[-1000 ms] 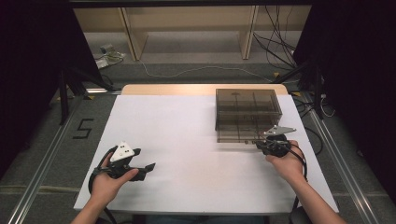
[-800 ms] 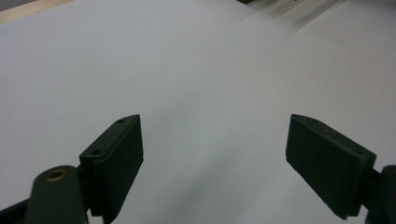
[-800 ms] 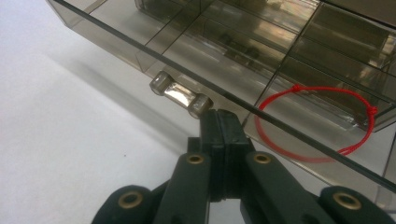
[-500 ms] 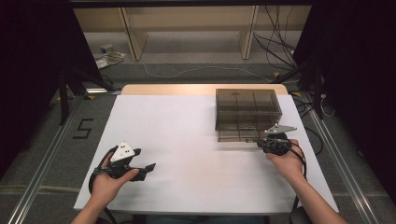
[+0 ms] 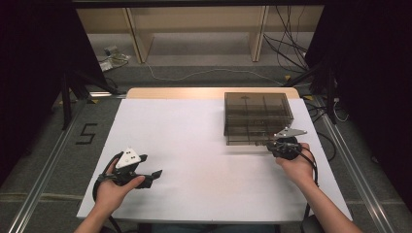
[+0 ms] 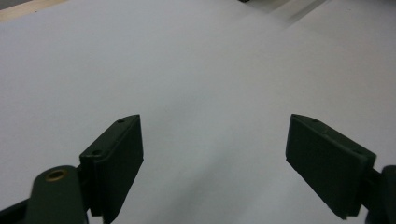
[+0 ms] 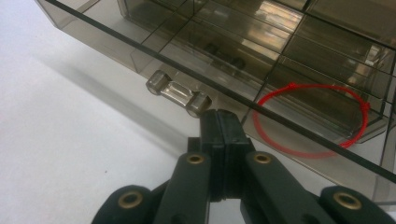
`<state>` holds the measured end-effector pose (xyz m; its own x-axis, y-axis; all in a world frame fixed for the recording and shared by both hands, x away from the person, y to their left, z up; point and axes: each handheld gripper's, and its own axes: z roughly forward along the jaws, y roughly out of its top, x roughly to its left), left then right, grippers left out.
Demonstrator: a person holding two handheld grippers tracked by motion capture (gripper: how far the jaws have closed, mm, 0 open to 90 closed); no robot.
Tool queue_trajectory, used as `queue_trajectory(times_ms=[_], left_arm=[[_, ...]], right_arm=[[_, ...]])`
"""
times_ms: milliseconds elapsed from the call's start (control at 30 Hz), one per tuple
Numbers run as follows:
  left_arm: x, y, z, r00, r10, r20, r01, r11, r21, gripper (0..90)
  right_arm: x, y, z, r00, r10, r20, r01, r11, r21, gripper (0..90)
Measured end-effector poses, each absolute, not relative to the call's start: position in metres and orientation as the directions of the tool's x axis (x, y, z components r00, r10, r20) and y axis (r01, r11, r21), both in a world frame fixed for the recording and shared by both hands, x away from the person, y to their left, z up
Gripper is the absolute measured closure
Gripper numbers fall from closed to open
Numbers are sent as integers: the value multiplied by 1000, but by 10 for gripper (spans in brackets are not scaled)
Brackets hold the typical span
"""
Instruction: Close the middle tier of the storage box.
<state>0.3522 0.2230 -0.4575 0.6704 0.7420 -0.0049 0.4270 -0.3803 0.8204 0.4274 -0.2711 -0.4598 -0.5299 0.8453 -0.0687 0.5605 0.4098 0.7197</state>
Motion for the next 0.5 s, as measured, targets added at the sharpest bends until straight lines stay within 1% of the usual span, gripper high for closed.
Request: queue_trajectory(times_ms=[500], left_arm=[[352,223,-457,671,742,-4,426,-381,821,190]], right_arm=[[433,-270,-459,-527,846,-86,546,414,729,900]])
